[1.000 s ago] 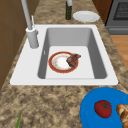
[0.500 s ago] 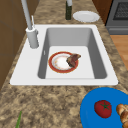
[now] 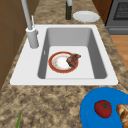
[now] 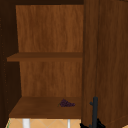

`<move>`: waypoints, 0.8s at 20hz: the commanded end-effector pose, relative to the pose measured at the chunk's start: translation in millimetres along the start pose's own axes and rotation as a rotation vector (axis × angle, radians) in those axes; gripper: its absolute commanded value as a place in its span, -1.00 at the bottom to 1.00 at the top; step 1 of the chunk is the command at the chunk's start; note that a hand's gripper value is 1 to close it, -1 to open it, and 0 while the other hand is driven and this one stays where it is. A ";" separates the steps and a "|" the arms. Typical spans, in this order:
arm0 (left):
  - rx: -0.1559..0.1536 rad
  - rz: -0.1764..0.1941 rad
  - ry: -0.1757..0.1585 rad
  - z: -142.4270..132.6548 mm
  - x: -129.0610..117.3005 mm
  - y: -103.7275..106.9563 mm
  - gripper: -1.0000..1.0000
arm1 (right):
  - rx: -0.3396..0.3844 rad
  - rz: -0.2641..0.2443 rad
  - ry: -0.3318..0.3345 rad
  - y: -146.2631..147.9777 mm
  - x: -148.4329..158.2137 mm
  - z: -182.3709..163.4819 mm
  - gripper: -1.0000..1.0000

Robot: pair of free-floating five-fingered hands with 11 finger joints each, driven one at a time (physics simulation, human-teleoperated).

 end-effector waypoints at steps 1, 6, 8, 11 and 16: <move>0.000 0.000 0.000 0.0 0.0 0.0 0.00 | 0.002 -0.023 0.002 -10.3 3.7 -28.6 1.00; 0.000 0.000 0.000 0.0 0.0 0.0 0.00 | -0.016 -0.028 0.002 -7.2 -2.2 -28.4 1.00; 0.000 0.000 0.000 0.0 0.0 0.0 0.00 | -0.025 -0.017 0.023 -10.7 -1.2 -19.0 1.00; 0.000 0.000 0.000 0.0 0.0 0.0 0.00 | -0.019 -0.026 0.030 -14.7 -2.6 -17.8 1.00; 0.000 0.000 0.000 0.0 0.0 0.0 0.00 | 0.003 -0.042 0.026 -24.3 -0.8 -17.1 1.00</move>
